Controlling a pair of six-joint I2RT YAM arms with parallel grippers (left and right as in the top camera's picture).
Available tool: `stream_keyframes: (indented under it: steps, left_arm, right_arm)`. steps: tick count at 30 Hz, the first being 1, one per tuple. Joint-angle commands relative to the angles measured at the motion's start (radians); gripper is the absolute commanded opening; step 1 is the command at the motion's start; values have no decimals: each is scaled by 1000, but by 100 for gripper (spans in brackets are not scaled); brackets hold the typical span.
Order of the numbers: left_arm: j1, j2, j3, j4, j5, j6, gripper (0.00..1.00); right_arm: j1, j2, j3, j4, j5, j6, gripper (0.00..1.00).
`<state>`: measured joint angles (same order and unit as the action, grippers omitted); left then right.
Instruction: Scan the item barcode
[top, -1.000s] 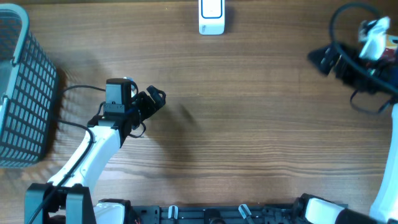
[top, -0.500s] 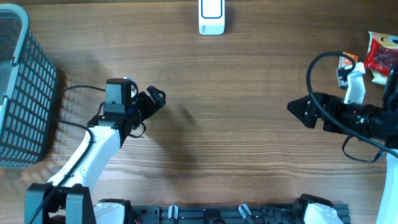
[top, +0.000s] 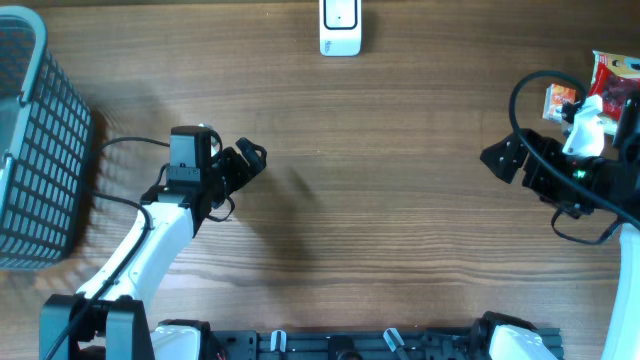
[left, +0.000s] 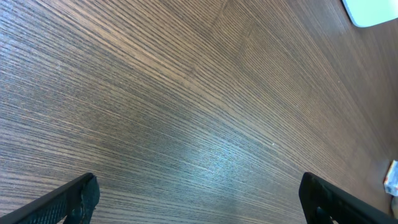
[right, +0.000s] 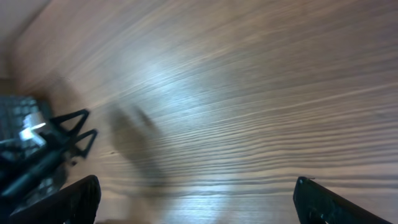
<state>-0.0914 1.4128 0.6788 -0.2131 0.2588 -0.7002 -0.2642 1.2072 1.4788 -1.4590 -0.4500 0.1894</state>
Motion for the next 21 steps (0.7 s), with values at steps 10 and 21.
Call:
stream_keyframes:
  steps: [10, 21]
  left_arm:
    - [5, -6, 2, 2, -6, 15, 100]
    - [5, -6, 2, 2, -6, 16, 100]
  right_arm:
    - [5, -6, -11, 34, 76, 23, 100]
    - [267, -327, -175, 423, 112, 24, 100]
